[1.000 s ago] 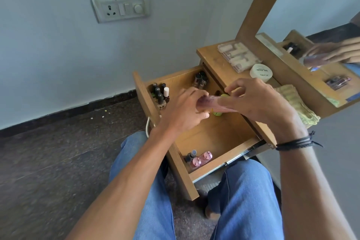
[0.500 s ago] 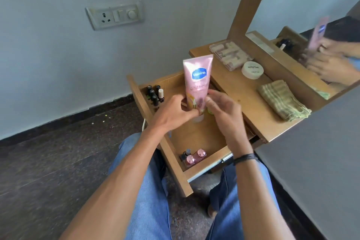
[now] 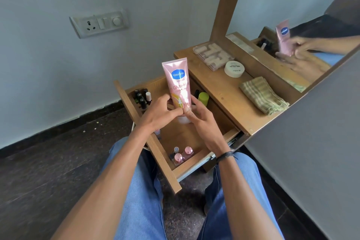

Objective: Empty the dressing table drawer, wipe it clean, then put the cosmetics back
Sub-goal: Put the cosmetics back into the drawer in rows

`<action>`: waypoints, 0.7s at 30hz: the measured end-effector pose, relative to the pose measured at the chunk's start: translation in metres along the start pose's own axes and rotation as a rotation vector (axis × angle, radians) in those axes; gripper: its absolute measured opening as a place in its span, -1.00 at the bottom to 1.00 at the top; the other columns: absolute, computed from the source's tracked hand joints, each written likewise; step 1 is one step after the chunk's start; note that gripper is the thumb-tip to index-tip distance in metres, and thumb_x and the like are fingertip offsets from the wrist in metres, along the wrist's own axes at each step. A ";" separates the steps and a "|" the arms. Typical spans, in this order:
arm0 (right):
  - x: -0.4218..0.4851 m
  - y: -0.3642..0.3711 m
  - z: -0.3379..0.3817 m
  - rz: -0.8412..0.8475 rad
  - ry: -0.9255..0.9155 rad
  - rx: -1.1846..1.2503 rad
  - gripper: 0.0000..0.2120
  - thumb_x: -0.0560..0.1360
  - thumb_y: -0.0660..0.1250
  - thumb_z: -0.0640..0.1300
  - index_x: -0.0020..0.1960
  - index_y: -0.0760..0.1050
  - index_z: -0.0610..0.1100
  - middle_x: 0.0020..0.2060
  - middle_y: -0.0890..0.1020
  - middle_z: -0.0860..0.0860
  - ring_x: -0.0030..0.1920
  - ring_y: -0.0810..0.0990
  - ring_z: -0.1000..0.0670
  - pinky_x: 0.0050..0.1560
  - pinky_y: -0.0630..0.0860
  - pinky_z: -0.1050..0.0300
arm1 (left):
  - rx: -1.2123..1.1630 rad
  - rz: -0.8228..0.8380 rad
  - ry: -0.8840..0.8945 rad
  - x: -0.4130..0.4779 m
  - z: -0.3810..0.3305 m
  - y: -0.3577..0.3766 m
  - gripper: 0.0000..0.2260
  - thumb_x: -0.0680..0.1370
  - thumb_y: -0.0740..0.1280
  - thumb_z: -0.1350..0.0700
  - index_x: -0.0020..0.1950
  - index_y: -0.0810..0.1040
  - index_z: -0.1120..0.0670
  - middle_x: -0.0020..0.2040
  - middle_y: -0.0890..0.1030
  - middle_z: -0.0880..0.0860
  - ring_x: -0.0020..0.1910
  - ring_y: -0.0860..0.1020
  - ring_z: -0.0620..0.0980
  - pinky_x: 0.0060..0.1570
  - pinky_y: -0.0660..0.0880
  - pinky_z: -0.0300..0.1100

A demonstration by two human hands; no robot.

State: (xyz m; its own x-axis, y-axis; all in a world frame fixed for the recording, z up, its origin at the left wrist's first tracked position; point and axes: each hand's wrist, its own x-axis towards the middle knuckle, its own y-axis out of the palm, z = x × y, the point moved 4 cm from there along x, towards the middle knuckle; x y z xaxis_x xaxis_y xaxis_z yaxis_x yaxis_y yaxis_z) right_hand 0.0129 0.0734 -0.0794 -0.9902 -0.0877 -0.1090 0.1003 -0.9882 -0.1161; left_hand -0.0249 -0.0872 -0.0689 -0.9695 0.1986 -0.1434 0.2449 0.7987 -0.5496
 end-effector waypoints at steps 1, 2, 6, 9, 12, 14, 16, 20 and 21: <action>-0.001 -0.001 0.000 0.015 0.003 -0.001 -0.41 0.53 0.40 0.10 0.51 0.29 0.17 0.14 0.68 0.07 0.21 0.63 0.01 0.24 0.58 0.02 | -0.030 0.003 -0.001 0.000 0.000 -0.001 -0.54 0.41 0.44 -0.20 0.22 0.49 -0.05 0.16 0.65 -0.08 0.07 0.66 -0.10 0.10 0.63 0.08; -0.001 -0.002 -0.001 0.023 0.002 -0.012 -0.35 0.53 0.43 0.06 0.55 0.27 0.13 0.14 0.68 0.07 0.23 0.62 -0.01 0.25 0.57 0.02 | -0.071 0.007 0.000 0.001 0.000 -0.002 -0.57 0.41 0.46 -0.17 0.21 0.50 -0.06 0.14 0.67 -0.09 0.06 0.67 -0.10 0.10 0.64 0.07; -0.003 -0.003 -0.001 -0.040 -0.027 -0.091 -0.24 0.50 0.53 -0.15 0.61 0.25 -0.04 0.13 0.68 0.10 0.13 0.62 0.15 0.16 0.55 0.25 | -0.266 -0.011 0.008 0.001 -0.001 -0.004 -0.67 0.49 0.49 -0.01 0.21 0.52 -0.02 0.08 0.70 -0.07 0.06 0.70 -0.06 0.03 0.68 -0.01; -0.006 -0.006 0.001 -0.133 -0.035 -0.174 -0.29 0.48 0.54 -0.17 0.56 0.34 -0.05 0.07 0.64 0.17 -0.01 0.60 0.31 -0.02 0.52 0.40 | -0.323 -0.149 0.020 -0.001 -0.003 -0.010 -0.62 0.58 0.44 0.02 0.36 0.48 0.01 0.11 0.64 -0.18 0.05 0.69 -0.09 -0.04 0.66 -0.17; -0.009 -0.009 0.000 -0.186 0.004 -0.360 -0.28 0.46 0.56 -0.06 0.55 0.36 -0.02 0.19 0.64 0.12 -0.03 0.60 0.31 -0.10 0.52 0.46 | -0.322 -0.449 0.005 -0.002 0.005 -0.023 -0.41 0.61 0.38 0.07 0.60 0.26 0.02 0.24 0.61 -0.15 0.00 0.66 -0.21 0.09 0.63 -0.08; -0.009 -0.012 -0.003 -0.174 0.045 -0.474 -0.27 0.43 0.56 0.01 0.54 0.38 0.02 0.22 0.65 0.08 0.05 0.63 0.20 -0.01 0.57 0.35 | -0.293 -0.574 -0.011 -0.004 0.008 -0.028 -0.46 0.62 0.32 0.19 0.60 0.28 0.05 0.28 0.61 -0.10 0.03 0.64 -0.19 0.18 0.59 -0.07; -0.010 -0.014 -0.008 -0.130 0.116 -0.551 -0.27 0.39 0.55 0.06 0.52 0.41 0.04 0.22 0.66 0.06 0.11 0.64 0.08 0.12 0.61 0.12 | -0.268 -0.623 -0.012 -0.006 0.010 -0.029 -0.49 0.61 0.28 0.30 0.55 0.35 0.07 0.26 0.61 -0.06 0.09 0.62 -0.12 0.20 0.58 -0.07; -0.010 -0.015 -0.011 0.005 0.220 -0.686 -0.29 0.37 0.52 0.09 0.49 0.44 0.07 0.26 0.62 0.04 0.22 0.60 -0.04 0.27 0.54 -0.01 | -0.240 -0.601 -0.005 -0.003 0.013 -0.027 -0.56 0.59 0.22 0.36 0.43 0.48 0.04 0.17 0.63 -0.06 0.09 0.62 -0.08 0.15 0.61 0.01; -0.010 -0.013 -0.011 0.037 0.227 -0.712 -0.32 0.39 0.51 0.09 0.48 0.46 0.07 0.25 0.63 0.03 0.20 0.61 -0.05 0.26 0.55 -0.01 | -0.218 -0.585 -0.007 -0.003 0.014 -0.026 -0.57 0.59 0.21 0.36 0.41 0.50 0.03 0.16 0.63 -0.06 0.09 0.62 -0.07 0.15 0.61 0.02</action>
State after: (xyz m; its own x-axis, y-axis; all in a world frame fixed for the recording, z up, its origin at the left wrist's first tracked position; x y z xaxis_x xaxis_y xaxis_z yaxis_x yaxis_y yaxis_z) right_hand 0.0225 0.0887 -0.0879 -0.9482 -0.0150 -0.3172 0.2482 -0.6579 -0.7110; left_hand -0.0287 -0.1161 -0.0655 -0.9425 -0.3098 0.1251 -0.3341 0.8717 -0.3584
